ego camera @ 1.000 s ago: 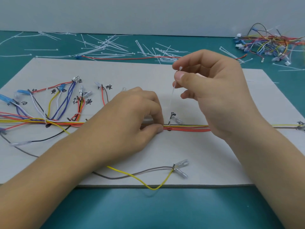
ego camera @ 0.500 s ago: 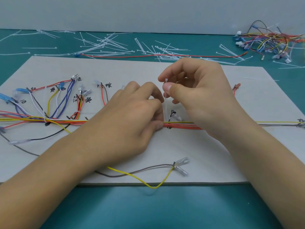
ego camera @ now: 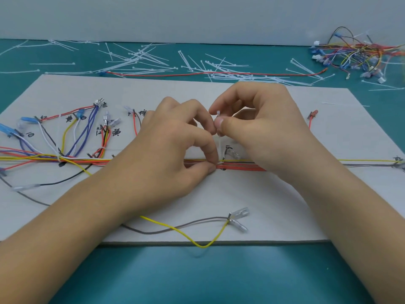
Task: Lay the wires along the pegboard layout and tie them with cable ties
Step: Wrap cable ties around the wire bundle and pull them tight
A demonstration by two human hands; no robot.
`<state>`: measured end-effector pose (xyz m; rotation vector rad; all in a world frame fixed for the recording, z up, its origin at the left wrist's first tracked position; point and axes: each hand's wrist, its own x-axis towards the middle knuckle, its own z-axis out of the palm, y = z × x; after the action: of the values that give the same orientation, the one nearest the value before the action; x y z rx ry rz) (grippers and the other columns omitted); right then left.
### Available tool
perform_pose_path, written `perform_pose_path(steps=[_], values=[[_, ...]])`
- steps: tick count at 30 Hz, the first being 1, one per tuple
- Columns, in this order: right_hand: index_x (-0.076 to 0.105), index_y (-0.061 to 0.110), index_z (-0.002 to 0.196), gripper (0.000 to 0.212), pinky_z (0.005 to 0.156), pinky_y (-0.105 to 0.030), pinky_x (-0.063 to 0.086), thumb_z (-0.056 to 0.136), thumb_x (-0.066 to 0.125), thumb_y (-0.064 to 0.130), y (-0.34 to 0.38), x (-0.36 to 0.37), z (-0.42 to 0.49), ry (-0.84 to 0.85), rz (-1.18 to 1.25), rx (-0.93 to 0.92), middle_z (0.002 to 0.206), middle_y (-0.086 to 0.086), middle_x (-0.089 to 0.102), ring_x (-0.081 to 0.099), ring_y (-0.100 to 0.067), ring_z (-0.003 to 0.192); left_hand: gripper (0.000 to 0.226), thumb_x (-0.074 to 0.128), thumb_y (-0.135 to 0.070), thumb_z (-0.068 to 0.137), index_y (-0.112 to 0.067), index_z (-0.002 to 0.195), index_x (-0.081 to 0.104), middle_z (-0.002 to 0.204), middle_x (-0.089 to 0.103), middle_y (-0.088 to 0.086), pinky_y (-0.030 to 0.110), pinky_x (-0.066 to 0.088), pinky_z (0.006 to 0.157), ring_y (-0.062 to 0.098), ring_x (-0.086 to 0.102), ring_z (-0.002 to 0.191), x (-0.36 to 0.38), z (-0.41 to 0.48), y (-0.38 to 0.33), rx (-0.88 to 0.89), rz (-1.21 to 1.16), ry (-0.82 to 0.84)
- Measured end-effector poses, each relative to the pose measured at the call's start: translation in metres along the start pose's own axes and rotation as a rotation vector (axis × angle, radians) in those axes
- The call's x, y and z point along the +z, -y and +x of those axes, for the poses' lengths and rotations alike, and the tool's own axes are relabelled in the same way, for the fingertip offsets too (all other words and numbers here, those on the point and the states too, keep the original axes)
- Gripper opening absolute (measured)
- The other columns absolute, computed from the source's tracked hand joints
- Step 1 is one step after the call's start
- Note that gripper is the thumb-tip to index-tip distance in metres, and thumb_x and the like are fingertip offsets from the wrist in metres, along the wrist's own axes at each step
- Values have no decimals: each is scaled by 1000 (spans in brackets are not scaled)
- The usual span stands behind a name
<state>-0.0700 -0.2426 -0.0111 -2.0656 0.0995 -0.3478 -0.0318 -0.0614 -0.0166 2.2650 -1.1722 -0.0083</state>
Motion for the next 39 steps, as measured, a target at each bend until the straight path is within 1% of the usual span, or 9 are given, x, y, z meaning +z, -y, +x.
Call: perform_pose_path(steps=[5,8,12,18,23,26,31,36,39], values=[[75,24,82,22,66,-36,58,82,68,3,-1,1,0,0,-32,28,75,4,71,73,-23,73,9,69,-38,79,-35,78,77,113,57,-14,51,42,96,18,46,106,2,-1,0,0,8,6],[75,24,81,22,63,-35,57,82,68,3,-1,1,1,-2,-39,36,75,3,71,73,-22,72,12,73,-47,77,-35,76,77,111,58,-13,52,43,94,20,48,104,3,-1,-1,3,20,-8],[74,25,79,25,53,-24,48,82,66,1,0,2,0,15,-37,29,71,7,68,69,-18,63,16,76,-52,73,-36,74,76,106,58,-12,52,43,91,22,52,101,5,1,-3,-4,26,-29],[75,23,79,24,55,-26,49,82,65,0,1,0,1,10,-23,30,69,7,68,69,-21,65,14,76,-48,74,-34,73,78,109,57,-9,52,44,91,20,51,102,6,0,-4,11,-17,-14],[74,23,78,24,56,-28,51,82,65,1,1,0,0,7,-45,34,70,6,69,69,-21,64,19,78,-54,73,-35,73,79,111,56,-10,49,44,92,19,50,103,8,1,-3,3,-50,-14],[74,24,78,23,55,-25,47,81,64,3,2,0,0,-2,-63,37,72,5,69,71,-21,66,20,87,-51,75,-34,72,78,110,55,-11,45,45,92,17,50,102,8,2,-4,-2,-62,-6],[74,23,76,23,53,-22,45,81,65,3,2,-1,0,-2,-67,39,70,5,69,70,-21,65,16,91,-44,73,-34,71,79,109,55,-12,45,46,90,16,50,102,7,1,-5,-7,-44,3],[74,22,74,24,55,-24,47,79,63,1,3,-2,0,8,-47,28,70,2,69,70,-26,66,16,76,-50,73,-34,69,79,110,56,-12,46,48,88,16,50,102,6,1,-7,10,-11,6],[74,21,75,16,55,-26,48,74,62,11,5,-2,-1,20,-39,29,69,0,70,71,-26,66,16,75,-46,73,-32,65,76,109,57,-10,46,49,85,17,50,101,6,1,-9,24,21,13]])
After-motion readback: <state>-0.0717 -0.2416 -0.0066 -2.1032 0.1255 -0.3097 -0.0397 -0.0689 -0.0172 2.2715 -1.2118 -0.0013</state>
